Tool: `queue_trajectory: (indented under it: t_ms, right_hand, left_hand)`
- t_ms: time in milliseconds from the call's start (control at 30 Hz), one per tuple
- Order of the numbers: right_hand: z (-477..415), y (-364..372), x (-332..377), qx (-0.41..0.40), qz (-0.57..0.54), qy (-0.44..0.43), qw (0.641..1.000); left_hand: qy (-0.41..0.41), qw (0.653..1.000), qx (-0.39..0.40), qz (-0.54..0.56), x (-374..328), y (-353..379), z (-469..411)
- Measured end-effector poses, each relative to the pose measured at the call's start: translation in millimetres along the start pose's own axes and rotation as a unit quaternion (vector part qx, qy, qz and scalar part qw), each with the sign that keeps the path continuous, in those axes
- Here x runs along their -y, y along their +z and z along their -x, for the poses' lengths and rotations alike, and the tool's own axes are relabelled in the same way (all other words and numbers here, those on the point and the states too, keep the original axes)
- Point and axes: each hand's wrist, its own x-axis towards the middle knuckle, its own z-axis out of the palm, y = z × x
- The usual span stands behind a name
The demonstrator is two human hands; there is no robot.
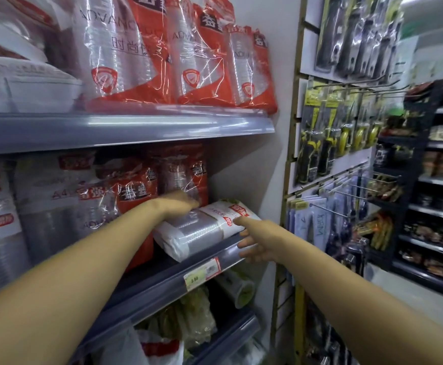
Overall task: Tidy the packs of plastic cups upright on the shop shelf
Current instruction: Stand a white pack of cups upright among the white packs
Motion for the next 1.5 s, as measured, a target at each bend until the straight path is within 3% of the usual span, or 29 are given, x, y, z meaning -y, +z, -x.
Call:
queue_trajectory:
  t_ms: [200, 467, 867, 1033, 1200, 1500]
  right_hand:
    - [-9.7, 13.9, -1.1, 0.004, 0.0, 0.016, 1.0]
    - [-20.6, 29.0, 1.3, -0.001, -0.01, 0.028, 1.0]
    - [-24.0, 36.8, 6.6, -0.072, -0.101, 0.006, 0.992]
    - [-18.6, 35.5, 9.4, -0.083, -0.128, -0.03, 0.988]
    - [-15.1, 23.2, 8.9, -0.114, -0.167, -0.047, 0.978]
    - [-3.8, 4.3, -5.7, -0.12, -0.13, -0.099, 0.979]
  left_hand:
    - [-0.012, 0.997, 0.047, -0.067, 11.1, 14.9, -18.1]
    - [-0.028, 0.997, 0.053, -0.047, 27.7, 18.4, -29.7]
    - [0.001, 0.998, -0.057, 0.023, -0.8, 13.3, -25.1]
    - [0.02, 0.99, -0.114, 0.077, -9.2, 5.1, -19.4]
    - [0.009, 0.981, -0.122, 0.151, -17.5, 4.4, -7.3]
    - [0.009, 0.95, -0.022, 0.311, -21.5, 23.2, 20.7]
